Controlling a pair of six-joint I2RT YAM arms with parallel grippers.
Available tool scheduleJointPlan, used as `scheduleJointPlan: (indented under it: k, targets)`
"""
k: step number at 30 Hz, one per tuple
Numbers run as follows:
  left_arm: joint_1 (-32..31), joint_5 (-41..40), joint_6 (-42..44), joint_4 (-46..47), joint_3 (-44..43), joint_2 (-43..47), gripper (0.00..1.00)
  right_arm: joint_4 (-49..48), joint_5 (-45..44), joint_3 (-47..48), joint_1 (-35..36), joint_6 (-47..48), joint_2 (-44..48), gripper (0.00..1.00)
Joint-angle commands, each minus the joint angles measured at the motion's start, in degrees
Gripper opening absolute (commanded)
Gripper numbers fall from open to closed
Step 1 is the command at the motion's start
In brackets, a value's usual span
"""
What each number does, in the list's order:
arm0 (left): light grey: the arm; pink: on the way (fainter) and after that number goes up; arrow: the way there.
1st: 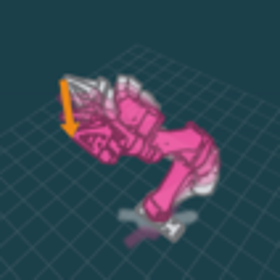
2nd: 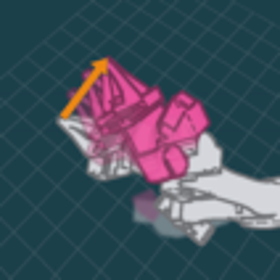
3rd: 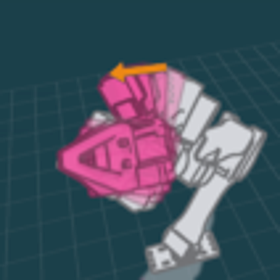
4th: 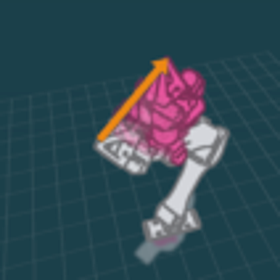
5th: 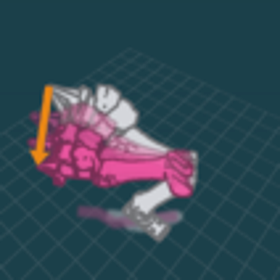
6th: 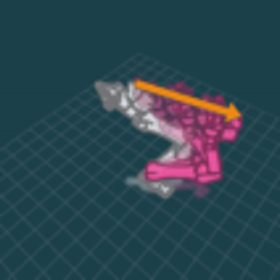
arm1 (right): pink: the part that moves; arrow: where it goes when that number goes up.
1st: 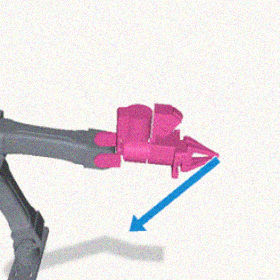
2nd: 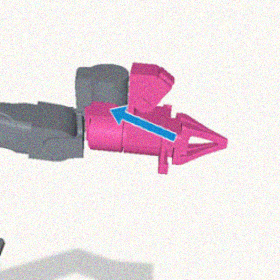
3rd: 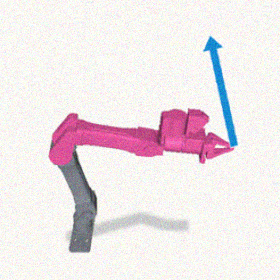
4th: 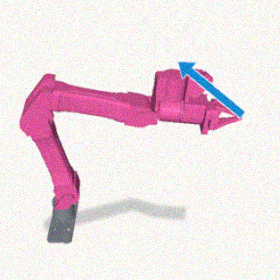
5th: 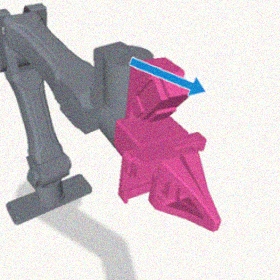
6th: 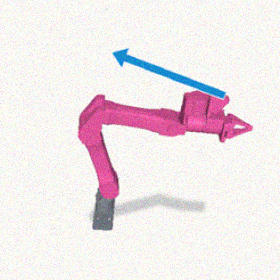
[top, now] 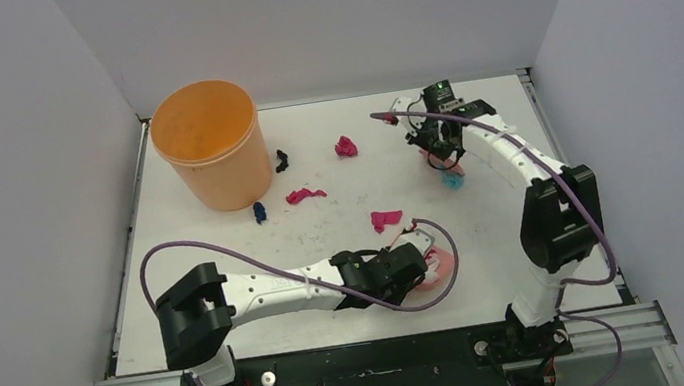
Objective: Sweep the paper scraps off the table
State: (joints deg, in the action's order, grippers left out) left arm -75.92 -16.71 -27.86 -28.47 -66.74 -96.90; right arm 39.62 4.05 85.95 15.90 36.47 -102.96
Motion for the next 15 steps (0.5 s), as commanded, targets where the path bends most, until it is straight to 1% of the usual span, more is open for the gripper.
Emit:
scheduleJointPlan:
  k: [1, 6, 9, 15]
  targets:
    - [1.06, 0.22, 0.24, 1.62, -2.78, -1.02, 0.0, 8.64, 8.91, -5.87, 2.05, -6.04, 9.31, 0.05]
    - [1.8, 1.15, 0.33, 3.53, -2.68, -2.31, 0.0, 13.35, 16.6, -8.67, 3.76, -12.16, 15.2, 0.05]
    - [1.96, 1.54, 0.46, 4.77, -2.9, -3.4, 0.0, 16.2, 21.77, -9.19, 4.28, -13.19, 17.72, 0.05]
    - [2.0, 2.28, 0.7, 5.81, -3.58, -5.92, 0.0, 20.02, 25.23, -8.58, 4.16, -14.94, 19.38, 0.05]
